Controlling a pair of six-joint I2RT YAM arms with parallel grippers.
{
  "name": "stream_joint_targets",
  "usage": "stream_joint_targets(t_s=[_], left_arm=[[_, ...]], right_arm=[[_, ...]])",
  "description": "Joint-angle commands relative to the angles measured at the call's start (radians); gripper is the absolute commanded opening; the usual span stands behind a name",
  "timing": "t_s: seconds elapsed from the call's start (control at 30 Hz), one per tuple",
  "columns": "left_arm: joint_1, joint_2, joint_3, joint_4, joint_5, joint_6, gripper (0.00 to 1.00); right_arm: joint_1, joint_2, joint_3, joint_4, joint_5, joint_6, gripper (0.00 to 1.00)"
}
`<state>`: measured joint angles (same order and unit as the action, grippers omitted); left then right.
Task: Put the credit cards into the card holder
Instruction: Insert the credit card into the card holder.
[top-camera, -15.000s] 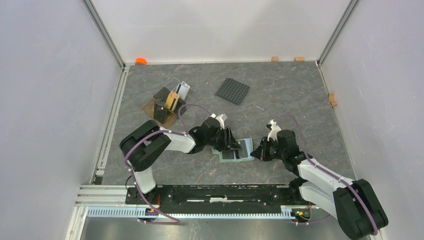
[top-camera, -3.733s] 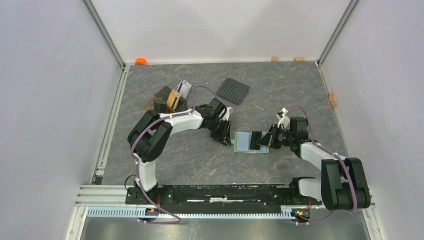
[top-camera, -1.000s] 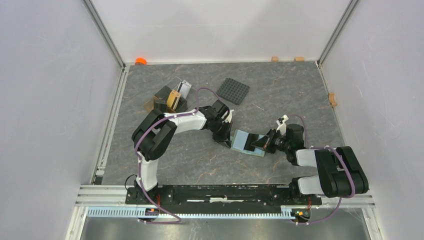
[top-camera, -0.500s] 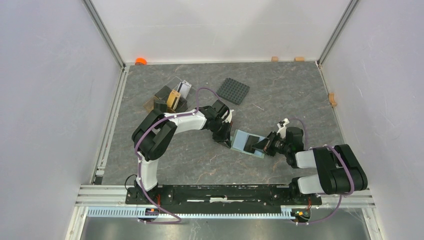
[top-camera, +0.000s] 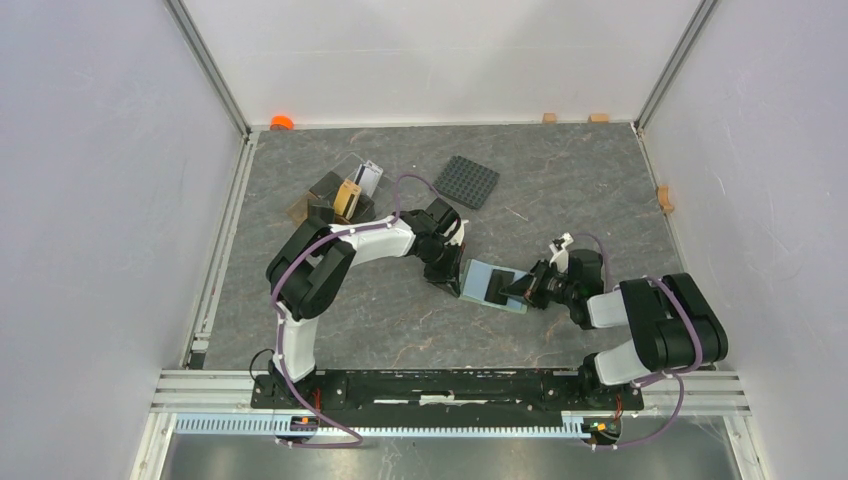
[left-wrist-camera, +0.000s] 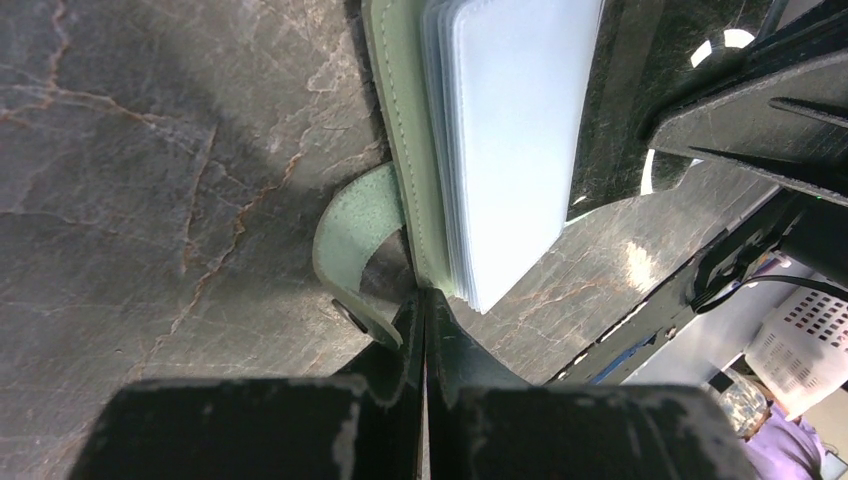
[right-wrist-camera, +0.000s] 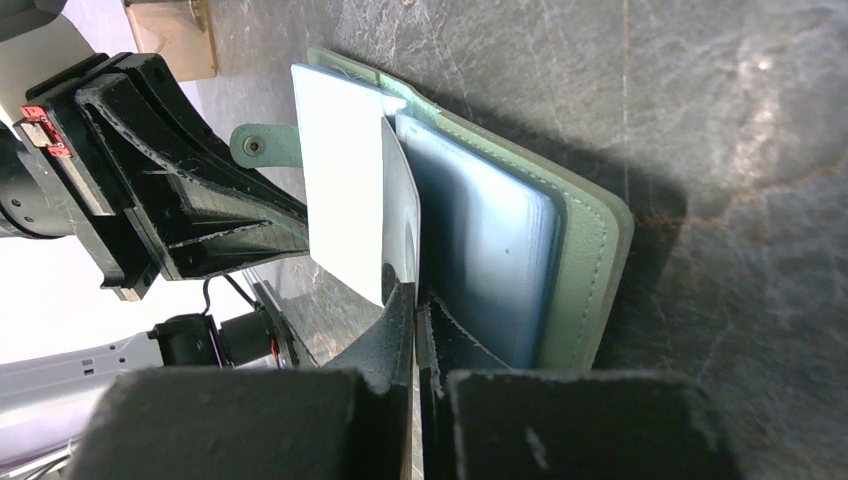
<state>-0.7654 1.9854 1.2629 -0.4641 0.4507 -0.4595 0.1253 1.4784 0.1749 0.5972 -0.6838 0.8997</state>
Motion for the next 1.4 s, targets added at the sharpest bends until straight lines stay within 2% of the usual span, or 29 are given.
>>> stream_joint_targets(t_s=[0.0,0.87,1.2,1.37], left_arm=[[-0.018,0.028,0.044,-0.016,-0.001,0.056,0.02],[-0.023,0.047,0.072,-0.061,-0.020,0.105,0.02],[-0.022,0.046,0.081,-0.073,-0.028,0.110,0.02],[-0.022,0.042,0.080,-0.061,0.004,0.110,0.02]], right_arm=[[0.030,0.054,0.024,-0.074,0.043,-0.066,0.00],[0.102,0.116,0.087,-0.048,0.036,-0.019,0.00],[0.117,0.142,0.113,-0.089,0.066,-0.070,0.00],[0.143,0.157,0.163,-0.144,0.092,-0.110,0.05]])
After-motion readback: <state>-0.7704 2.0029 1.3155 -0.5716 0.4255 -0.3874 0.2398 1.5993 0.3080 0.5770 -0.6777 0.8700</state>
